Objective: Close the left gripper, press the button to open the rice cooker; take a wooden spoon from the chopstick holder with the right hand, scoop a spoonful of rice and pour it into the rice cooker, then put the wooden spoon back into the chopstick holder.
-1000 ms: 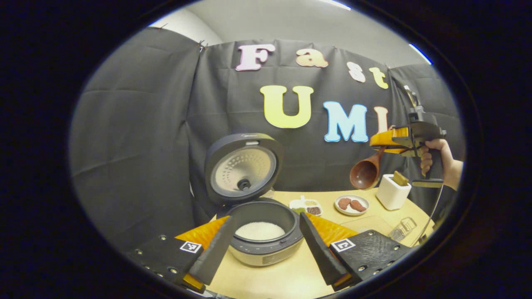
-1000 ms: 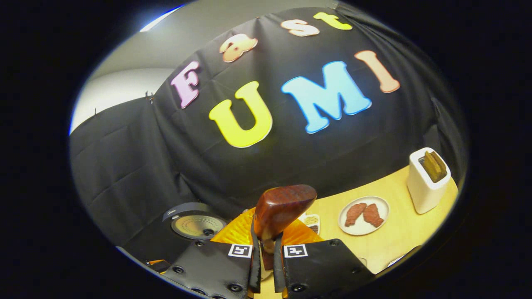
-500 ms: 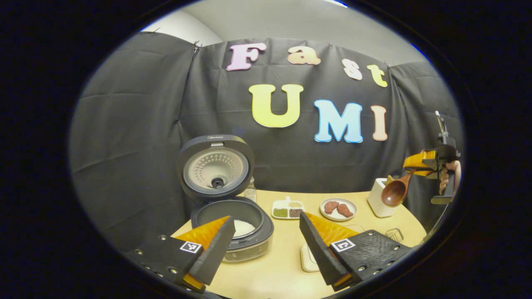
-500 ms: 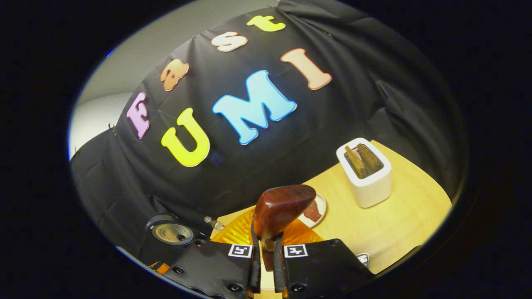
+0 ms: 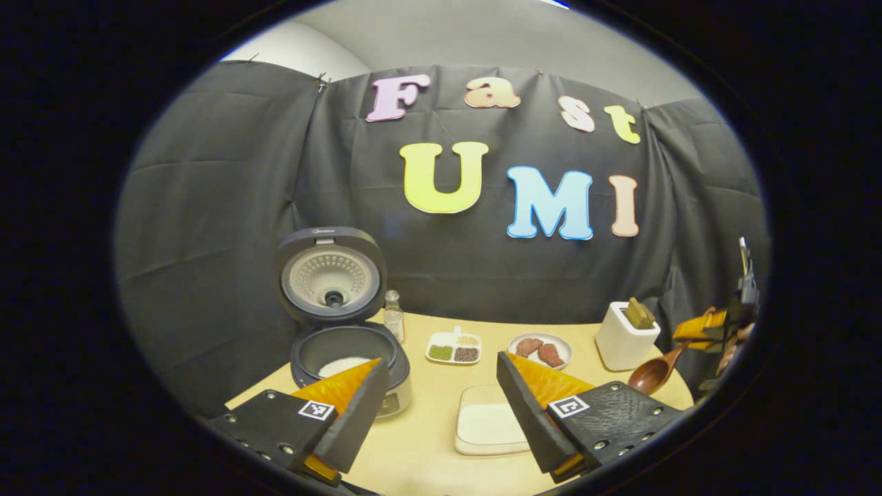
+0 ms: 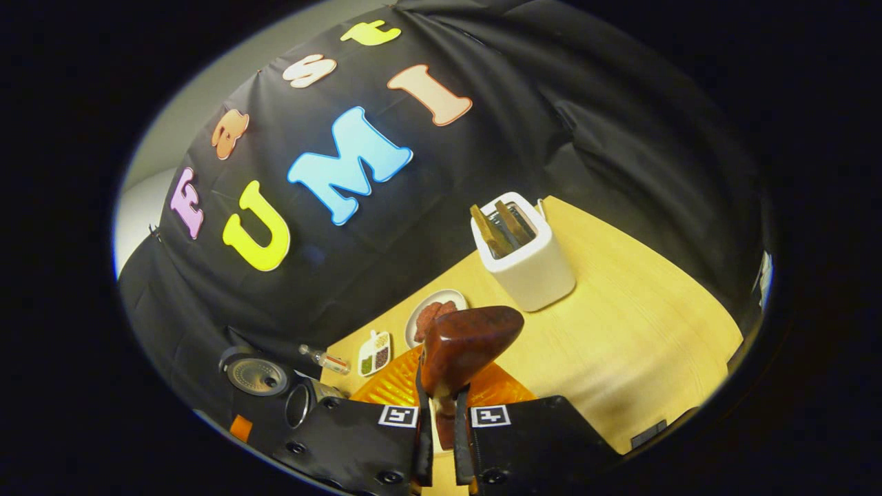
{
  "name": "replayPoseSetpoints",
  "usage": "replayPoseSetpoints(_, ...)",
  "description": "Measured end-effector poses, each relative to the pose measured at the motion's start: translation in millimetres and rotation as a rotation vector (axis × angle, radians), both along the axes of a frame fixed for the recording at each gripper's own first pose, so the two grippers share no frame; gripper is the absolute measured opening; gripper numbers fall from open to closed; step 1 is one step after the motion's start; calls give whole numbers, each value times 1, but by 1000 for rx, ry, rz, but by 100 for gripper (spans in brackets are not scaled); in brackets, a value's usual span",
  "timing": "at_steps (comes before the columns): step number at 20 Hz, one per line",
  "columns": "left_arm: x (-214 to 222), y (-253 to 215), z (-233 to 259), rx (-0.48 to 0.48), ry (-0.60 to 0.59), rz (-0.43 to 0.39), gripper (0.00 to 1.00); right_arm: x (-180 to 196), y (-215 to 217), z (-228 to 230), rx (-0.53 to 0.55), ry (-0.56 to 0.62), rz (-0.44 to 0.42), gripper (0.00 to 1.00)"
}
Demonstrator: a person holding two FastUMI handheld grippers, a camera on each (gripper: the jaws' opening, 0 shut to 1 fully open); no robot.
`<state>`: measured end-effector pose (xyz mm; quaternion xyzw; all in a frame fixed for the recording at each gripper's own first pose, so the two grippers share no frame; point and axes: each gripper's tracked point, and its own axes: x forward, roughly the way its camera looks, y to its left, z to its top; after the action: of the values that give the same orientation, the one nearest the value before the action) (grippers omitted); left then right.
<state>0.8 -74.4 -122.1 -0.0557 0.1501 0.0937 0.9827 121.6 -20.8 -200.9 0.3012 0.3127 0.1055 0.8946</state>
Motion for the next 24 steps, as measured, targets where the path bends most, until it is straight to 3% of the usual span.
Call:
replayPoseSetpoints(3, -10, -11, 3, 8, 5, 32, 97, -5, -4, -23, -25, 37, 11, 10)
replayPoseSetpoints(6, -20, -15, 8, -10, 10, 43, 98, -6, -3, -44, -45, 59, 5, 14)
replayPoseSetpoints(11, -30, 9, 18, 22, 3, 75, 97, -11, 13, -72, -102, 82, 9, 14)
replayPoseSetpoints(17, -34, 55, 14, -7, 21, 85, 96, -8, 14, -92, -171, 110, -41, 10)
replayPoseSetpoints(19, -34, 78, 13, -12, 19, 94, 96, -8, 12, -103, -197, 133, -58, 16)
replayPoseSetpoints(21, -33, 100, 14, -20, 13, 106, 97, -8, 13, -106, -211, 141, -84, 12)
replayPoseSetpoints(24, -28, 130, 12, -32, 6, 117, 97, -14, 16, -116, -240, 156, -111, 17)
